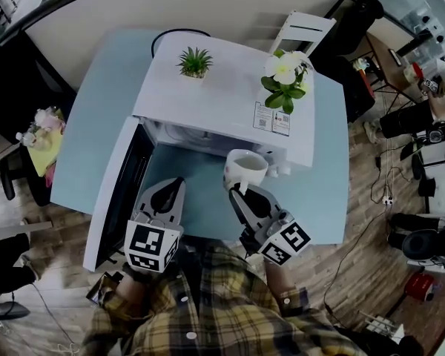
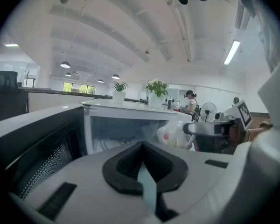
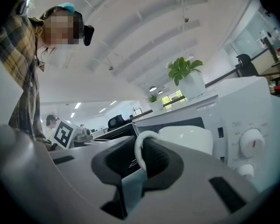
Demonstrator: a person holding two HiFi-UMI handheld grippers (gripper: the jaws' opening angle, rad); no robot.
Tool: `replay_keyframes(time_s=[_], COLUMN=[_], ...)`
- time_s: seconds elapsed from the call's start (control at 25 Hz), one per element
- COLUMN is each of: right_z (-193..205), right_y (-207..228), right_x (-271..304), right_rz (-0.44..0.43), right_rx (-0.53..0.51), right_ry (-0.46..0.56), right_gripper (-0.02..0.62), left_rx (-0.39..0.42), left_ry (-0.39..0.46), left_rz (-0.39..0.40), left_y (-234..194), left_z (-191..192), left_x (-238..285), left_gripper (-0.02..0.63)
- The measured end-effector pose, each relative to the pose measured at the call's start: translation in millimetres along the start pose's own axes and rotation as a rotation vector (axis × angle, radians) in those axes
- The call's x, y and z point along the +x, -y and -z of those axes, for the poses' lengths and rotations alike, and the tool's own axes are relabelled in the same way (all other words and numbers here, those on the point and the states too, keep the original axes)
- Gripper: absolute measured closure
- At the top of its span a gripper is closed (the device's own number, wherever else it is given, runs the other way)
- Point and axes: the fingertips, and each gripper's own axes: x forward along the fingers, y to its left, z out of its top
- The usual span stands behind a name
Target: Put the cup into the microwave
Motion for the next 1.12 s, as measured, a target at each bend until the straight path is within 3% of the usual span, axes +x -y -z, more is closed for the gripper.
replay_keyframes(time_s=[1.12], right_z=[34.5], right_y=[9.2], right_x=[60.8], right_rz=[-0.073], right_rx=[-0.106], right_ry=[-0.061], right_gripper=[0.54], left_rx=[-0.065], left_ry=[-0.092], left_rz=[0.003], left_y=[2.1], left_z=[55.7], left_x=[9.4], left_gripper=[0.614])
